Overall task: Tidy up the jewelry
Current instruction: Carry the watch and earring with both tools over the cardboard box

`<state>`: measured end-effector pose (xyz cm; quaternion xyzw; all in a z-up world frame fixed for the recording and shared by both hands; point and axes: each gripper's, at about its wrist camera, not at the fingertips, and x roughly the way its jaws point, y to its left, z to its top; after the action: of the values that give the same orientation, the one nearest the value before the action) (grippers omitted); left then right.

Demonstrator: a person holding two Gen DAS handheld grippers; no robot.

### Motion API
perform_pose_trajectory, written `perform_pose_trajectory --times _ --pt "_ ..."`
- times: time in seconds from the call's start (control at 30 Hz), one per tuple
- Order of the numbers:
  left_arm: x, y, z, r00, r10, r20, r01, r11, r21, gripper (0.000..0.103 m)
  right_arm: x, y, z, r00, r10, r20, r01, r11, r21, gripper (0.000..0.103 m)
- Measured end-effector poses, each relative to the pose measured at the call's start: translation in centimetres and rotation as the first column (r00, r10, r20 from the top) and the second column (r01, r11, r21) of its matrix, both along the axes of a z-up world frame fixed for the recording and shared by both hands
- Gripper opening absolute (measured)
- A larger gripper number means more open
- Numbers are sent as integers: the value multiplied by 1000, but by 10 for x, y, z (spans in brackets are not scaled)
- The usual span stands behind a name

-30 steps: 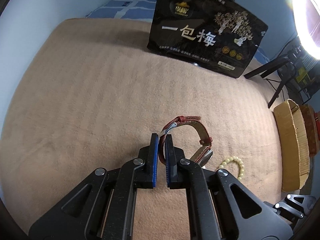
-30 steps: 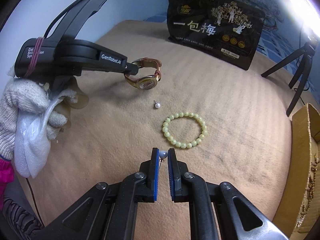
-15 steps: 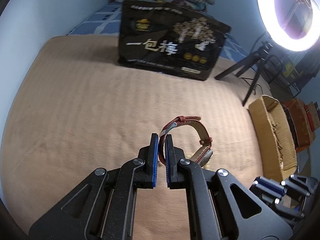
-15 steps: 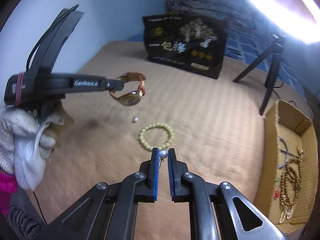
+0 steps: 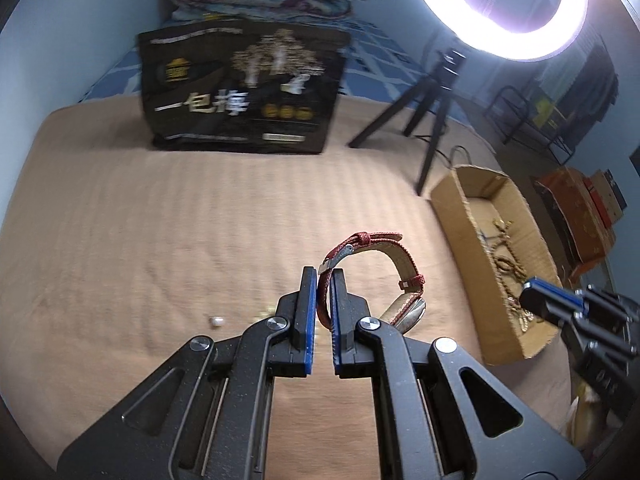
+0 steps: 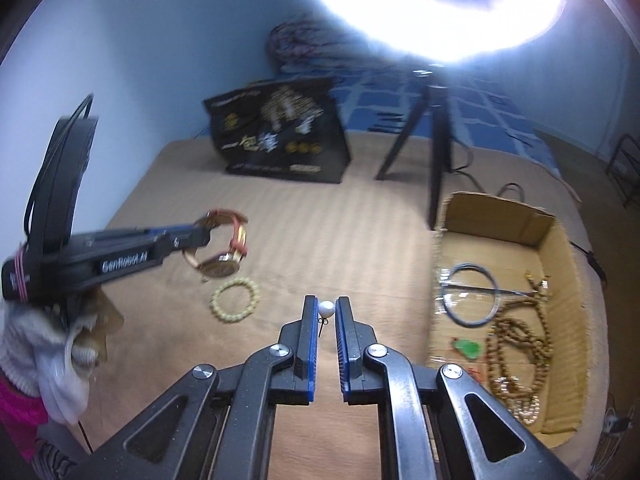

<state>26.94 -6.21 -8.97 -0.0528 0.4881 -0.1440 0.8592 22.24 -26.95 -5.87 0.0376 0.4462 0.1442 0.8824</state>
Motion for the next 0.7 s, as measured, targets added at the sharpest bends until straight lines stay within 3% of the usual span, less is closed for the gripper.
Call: perform_pose_trajectory --times 0.7 --pt "-16 -110 10 991 -135 15 136 990 -46 4 -8 -102 5 981 -194 33 193 981 11 6"
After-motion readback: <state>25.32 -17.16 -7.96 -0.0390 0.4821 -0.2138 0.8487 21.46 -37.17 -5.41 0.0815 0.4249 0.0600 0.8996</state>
